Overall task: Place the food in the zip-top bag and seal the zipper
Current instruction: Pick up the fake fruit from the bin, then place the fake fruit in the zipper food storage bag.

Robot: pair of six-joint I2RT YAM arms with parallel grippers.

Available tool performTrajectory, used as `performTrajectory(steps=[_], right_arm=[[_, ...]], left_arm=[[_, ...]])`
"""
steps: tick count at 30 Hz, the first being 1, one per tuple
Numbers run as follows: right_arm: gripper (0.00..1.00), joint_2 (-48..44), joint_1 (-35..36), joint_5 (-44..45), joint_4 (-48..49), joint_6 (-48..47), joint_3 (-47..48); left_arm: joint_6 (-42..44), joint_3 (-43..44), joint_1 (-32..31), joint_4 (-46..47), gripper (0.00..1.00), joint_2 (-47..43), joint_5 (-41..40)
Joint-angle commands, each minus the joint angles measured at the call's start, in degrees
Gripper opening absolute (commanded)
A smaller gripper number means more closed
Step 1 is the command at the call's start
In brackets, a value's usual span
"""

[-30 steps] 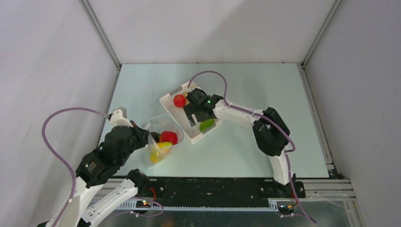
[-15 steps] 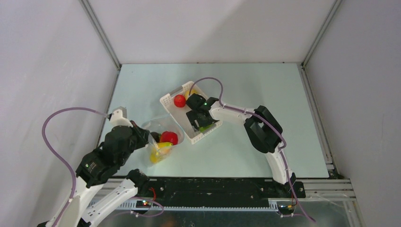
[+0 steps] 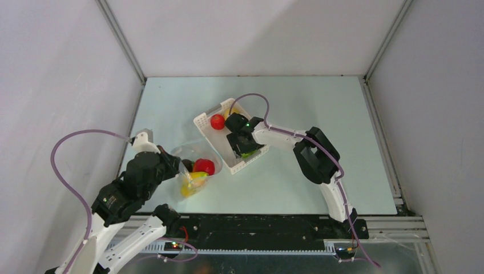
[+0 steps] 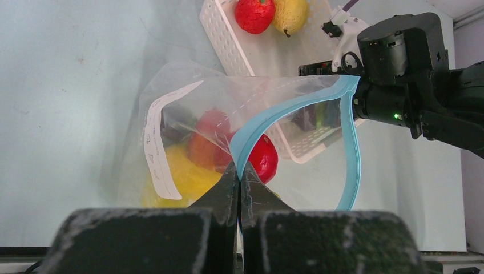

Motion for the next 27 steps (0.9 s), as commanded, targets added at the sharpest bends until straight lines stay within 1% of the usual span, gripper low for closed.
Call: performTrajectory(steps=[1,4,7,10,15,18,23,27], right_arm=[[0.53,-2.4,-0.2,-1.2,-0.6,1.1,1.9],[0.51,-6.3,-0.3,-1.7,0.0,1.5,1.2],[0.48,-13.3,-0.1,-3.4,1.7,2.3,-0.9],[0.47,-20.1,0.2,-7.1,5.9,3.9,-5.8],[0.45,-34.2,1.1,-13.7,14.7,7.2,-14.1],[0.43,-39.8,2.4,-17.6,18.2,9.3,-16.4],[0.42,-42.3,5.9,-21.6,23.0,11.9,-16.7],[0.40,-43.2,8.6,-22.0,28.5,13.1,-16.6]], left_arm=[[-0.1,0.2,-0.2,2.2,0.00,0.5,-1.6],[-0.2,0.2,-0.2,2.4,0.00,0.6,-1.4],[-0.6,0.2,-0.2,2.5,0.00,0.9,-0.8],[-0.7,0.1,-0.2,2.8,0.00,1.0,0.0],[-0.2,0.1,-0.1,3.2,0.01,2.1,1.7],[-0.1,-0.4,-0.1,3.6,0.01,2.1,2.4],[0.3,-1.4,-0.1,6.2,0.01,1.9,4.3],[0.4,-1.4,-0.2,7.1,0.01,2.3,5.6]])
